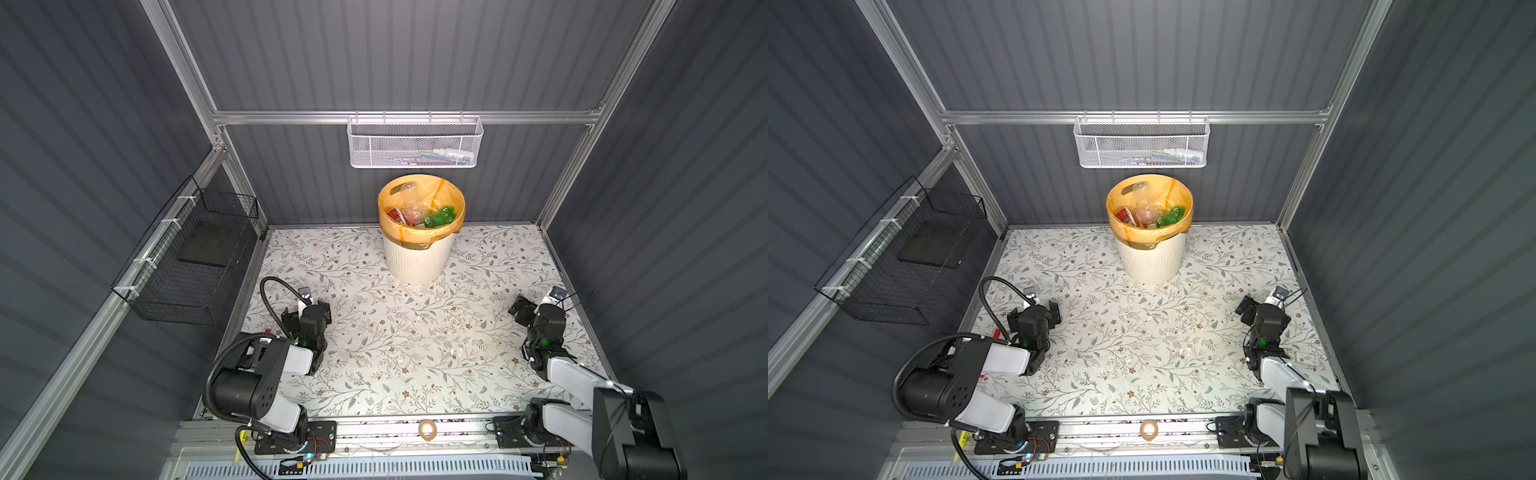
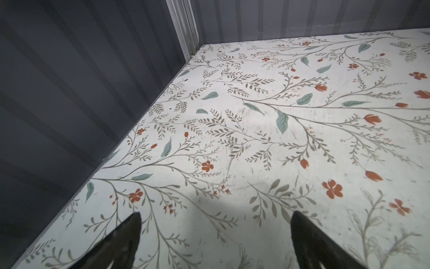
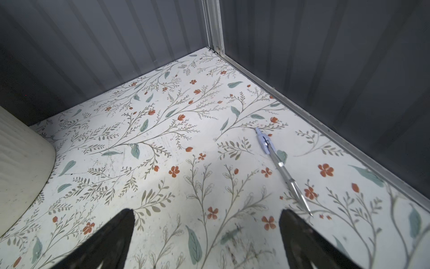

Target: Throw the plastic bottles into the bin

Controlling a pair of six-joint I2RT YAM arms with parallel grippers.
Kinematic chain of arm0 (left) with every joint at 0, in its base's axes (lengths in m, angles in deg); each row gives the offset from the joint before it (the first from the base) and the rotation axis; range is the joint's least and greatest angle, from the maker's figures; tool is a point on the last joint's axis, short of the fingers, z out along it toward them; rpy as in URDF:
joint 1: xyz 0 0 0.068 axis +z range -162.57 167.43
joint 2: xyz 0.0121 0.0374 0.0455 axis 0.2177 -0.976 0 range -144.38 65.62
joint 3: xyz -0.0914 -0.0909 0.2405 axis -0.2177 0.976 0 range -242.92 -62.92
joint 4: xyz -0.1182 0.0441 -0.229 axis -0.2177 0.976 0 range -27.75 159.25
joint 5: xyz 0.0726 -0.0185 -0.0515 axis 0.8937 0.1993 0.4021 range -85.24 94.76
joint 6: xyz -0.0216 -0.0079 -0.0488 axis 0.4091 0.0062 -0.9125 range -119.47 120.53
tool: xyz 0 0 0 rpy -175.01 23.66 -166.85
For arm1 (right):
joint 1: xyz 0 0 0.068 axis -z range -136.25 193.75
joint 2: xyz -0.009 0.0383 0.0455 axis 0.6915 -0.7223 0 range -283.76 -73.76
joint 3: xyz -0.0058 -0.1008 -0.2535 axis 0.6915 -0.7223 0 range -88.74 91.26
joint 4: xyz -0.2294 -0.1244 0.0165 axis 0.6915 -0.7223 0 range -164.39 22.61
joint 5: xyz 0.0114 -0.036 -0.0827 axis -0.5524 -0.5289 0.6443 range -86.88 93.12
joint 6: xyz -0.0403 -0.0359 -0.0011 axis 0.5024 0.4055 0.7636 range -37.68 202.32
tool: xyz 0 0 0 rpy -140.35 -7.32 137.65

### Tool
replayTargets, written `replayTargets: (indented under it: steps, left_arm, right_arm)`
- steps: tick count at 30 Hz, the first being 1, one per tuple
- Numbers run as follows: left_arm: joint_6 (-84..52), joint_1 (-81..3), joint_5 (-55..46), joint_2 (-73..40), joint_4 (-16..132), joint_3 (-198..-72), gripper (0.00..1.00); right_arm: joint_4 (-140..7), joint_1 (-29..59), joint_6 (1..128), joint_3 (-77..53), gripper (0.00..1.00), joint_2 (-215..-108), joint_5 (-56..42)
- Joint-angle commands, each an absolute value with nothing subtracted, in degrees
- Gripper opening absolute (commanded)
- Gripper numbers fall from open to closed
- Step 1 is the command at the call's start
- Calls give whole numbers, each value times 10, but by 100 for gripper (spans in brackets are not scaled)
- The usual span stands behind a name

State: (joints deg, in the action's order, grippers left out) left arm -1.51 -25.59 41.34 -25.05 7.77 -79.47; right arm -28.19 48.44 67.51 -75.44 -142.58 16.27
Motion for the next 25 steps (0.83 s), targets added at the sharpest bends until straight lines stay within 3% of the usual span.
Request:
replayTargets:
  steps: [1,4,6,8,10,12,25]
  left_arm:
    - [20,-233,362,-302,-44,-823,100]
    - [28,-228,336,-339,-76,-825,100]
    - [15,-219,316,-321,3,-845,100]
    - [11,-201,280,-329,19,-863,100]
    - [-4,-193,284,-324,100,-896,100]
    - [-2,-189,279,-330,73,-889,100]
    - [-5,-189,277,-328,81,-891,100]
  right_arm:
    - [-184,485,738,-724,99,-1466,126]
    - [-91,487,752,-737,99,-1539,87]
    - [16,486,763,-753,99,-1591,68]
    - [-89,486,758,-734,99,-1551,66]
    - [-52,486,764,-726,99,-1581,61]
    - [-120,486,761,-710,99,-1562,58]
    - [-82,485,762,-719,99,-1574,61]
